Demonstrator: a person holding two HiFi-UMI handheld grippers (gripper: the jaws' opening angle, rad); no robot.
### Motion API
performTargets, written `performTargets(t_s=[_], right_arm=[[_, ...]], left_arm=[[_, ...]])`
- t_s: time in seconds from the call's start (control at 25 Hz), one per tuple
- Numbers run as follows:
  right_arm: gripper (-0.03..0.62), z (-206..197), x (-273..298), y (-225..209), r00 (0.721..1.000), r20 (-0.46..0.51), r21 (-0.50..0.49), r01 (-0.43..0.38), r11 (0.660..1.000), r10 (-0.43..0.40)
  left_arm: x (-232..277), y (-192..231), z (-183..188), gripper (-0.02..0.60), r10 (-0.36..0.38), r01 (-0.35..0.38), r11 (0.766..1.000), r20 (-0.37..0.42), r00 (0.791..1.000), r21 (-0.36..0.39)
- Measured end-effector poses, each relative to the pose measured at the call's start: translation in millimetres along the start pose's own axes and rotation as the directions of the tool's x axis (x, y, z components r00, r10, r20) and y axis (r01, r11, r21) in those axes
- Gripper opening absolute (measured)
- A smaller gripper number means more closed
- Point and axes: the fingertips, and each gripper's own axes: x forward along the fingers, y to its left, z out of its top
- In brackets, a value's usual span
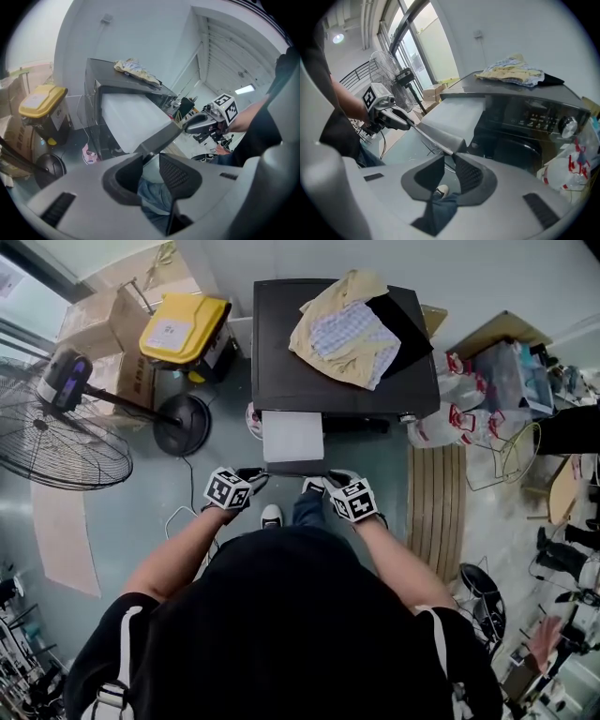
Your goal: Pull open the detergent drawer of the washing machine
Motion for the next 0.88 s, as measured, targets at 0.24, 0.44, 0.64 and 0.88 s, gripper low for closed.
performTargets(t_s=[0.24, 0.44, 0.64, 0.88], right_arm=[[0.072, -20, -9, 12, 1.0, 0.0, 0.011, -0.01, 1.0, 0.01], [0.072, -31, -15, 21, 1.0, 0.009, 0.028, -0.009, 1.0, 0.009], [0.074, -41, -20, 29, 1.0, 0.015, 0.038, -0.005, 0.999, 0.004], [0.074, -44, -20, 31, 1.0, 0.021, 0.053, 0.002, 0.999, -0.003]], left_arm=[[-1, -17, -19, 0.112, -0.018, 0.018, 1.0, -0.026, 0.999, 0.001], [-4, -27, -31, 0.114, -0.032, 0.031, 0.999, -0.032, 0.999, -0.013], [-6, -35, -41, 0.114, -0.037, 0.036, 0.999, -0.025, 0.999, -0.021], [-7, -37, -44, 0.115, -0.04, 0.039, 0.998, -0.025, 0.999, -0.043]])
